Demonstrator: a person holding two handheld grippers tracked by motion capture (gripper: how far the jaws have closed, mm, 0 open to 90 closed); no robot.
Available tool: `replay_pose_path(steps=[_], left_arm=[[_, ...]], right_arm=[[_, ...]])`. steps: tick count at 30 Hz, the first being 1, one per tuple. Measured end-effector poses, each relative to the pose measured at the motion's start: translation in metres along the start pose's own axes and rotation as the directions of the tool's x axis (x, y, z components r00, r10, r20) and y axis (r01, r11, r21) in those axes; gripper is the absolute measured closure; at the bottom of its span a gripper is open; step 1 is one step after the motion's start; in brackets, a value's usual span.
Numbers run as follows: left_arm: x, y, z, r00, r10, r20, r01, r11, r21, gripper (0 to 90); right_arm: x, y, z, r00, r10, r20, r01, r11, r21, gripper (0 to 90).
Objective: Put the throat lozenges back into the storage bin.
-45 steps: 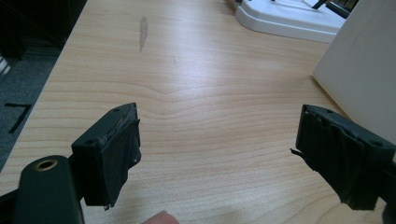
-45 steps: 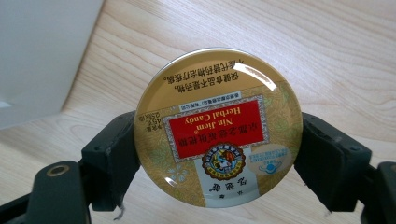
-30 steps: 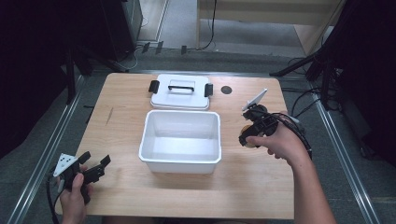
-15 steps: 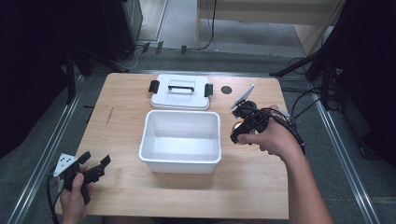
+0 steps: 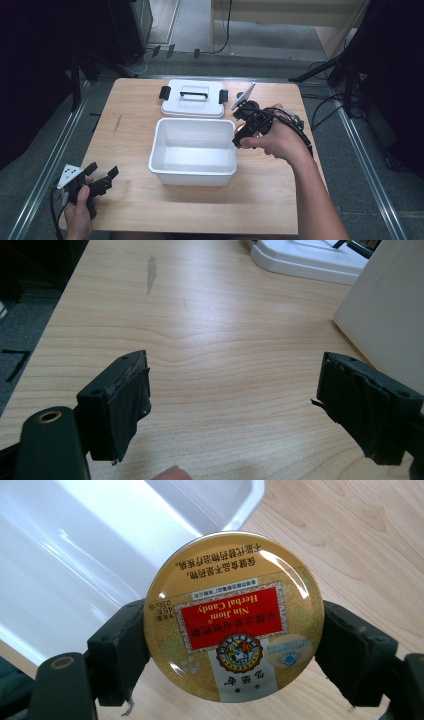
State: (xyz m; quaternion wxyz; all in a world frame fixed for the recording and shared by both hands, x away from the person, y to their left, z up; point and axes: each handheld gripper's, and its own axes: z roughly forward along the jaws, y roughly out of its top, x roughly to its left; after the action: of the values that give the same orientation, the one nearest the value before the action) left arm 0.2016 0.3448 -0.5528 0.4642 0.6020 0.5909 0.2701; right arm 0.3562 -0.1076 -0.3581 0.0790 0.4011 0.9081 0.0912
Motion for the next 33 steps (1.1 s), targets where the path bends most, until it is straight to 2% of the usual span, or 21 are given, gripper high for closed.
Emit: replay_pose_path(steps=[7, 13, 18, 19, 20, 22, 26, 27, 28, 29, 30, 31, 33], left_arm=[[0.0, 0.0, 0.0, 1.0, 0.001, 0.0, -0.001, 1.0, 0.004, 14.6], [0.0, 0.0, 0.0, 1.0, 0.002, 0.002, -0.002, 1.0, 0.006, 14.6], [0.0, 0.0, 0.0, 1.0, 0.001, 0.002, -0.001, 1.0, 0.006, 14.6], [0.0, 0.0, 0.0, 1.0, 0.001, 0.002, -0.001, 1.0, 0.006, 14.7], [0.0, 0.0, 0.0, 1.0, 0.001, 0.003, -0.001, 1.0, 0.007, 14.6], [0.0, 0.0, 0.0, 1.0, 0.001, 0.004, -0.001, 1.0, 0.006, 14.6], [0.0, 0.0, 0.001, 1.0, 0.001, 0.005, -0.001, 1.0, 0.005, 14.6], [0.0, 0.0, 0.001, 1.0, 0.001, 0.005, -0.001, 1.0, 0.005, 14.7], [0.0, 0.0, 0.001, 1.0, 0.002, 0.004, -0.002, 1.0, 0.005, 14.7], [0.0, 0.0, 0.001, 1.0, 0.002, 0.004, -0.002, 1.0, 0.005, 14.7], [0.0, 0.0, 0.001, 1.0, 0.001, 0.005, -0.001, 1.0, 0.005, 14.6], [0.0, 0.0, 0.001, 1.0, 0.001, 0.005, -0.001, 1.0, 0.005, 14.7], [0.0, 0.0, 0.001, 1.0, -0.001, 0.004, 0.001, 1.0, 0.003, 14.6]], right_arm=[[0.011, 0.011, 0.0, 0.9996, -0.025, -0.01, 0.025, 1.0, 0.001, 20.7], [0.023, 0.02, 0.003, 0.996, -0.088, -0.016, 0.088, 0.996, -0.011, 20.6], [0.031, 0.025, 0.006, 0.9884, -0.149, -0.028, 0.149, 0.989, -0.016, 20.6], [0.031, 0.025, 0.006, 0.9884, -0.149, -0.028, 0.149, 0.989, -0.016, 20.6], [0.035, 0.026, 0.008, 0.9816, -0.19, -0.021, 0.189, 0.981, -0.029, 20.6], [0.039, 0.026, 0.01, 0.973, -0.23, -0.015, 0.229, 0.972, -0.042, 20.6], [0.045, 0.025, 0.015, 0.9495, -0.314, -0.005, 0.313, 0.948, -0.053, 20.6], [0.045, 0.025, 0.015, 0.9495, -0.314, -0.005, 0.313, 0.948, -0.053, 20.6], [0.047, 0.025, 0.018, 0.9373, -0.348, 0.0, 0.348, 0.936, -0.053, 20.6], [0.047, 0.025, 0.018, 0.9373, -0.348, 0.0, 0.348, 0.936, -0.053, 20.6], [0.049, 0.025, 0.021, 0.931, -0.365, 0.003, 0.365, 0.93, -0.049, 20.6], [0.049, 0.025, 0.021, 0.931, -0.365, 0.003, 0.365, 0.93, -0.049, 20.6], [0.051, 0.025, 0.025, 0.9208, -0.39, 0.007, 0.39, 0.92, -0.042, 20.6]])
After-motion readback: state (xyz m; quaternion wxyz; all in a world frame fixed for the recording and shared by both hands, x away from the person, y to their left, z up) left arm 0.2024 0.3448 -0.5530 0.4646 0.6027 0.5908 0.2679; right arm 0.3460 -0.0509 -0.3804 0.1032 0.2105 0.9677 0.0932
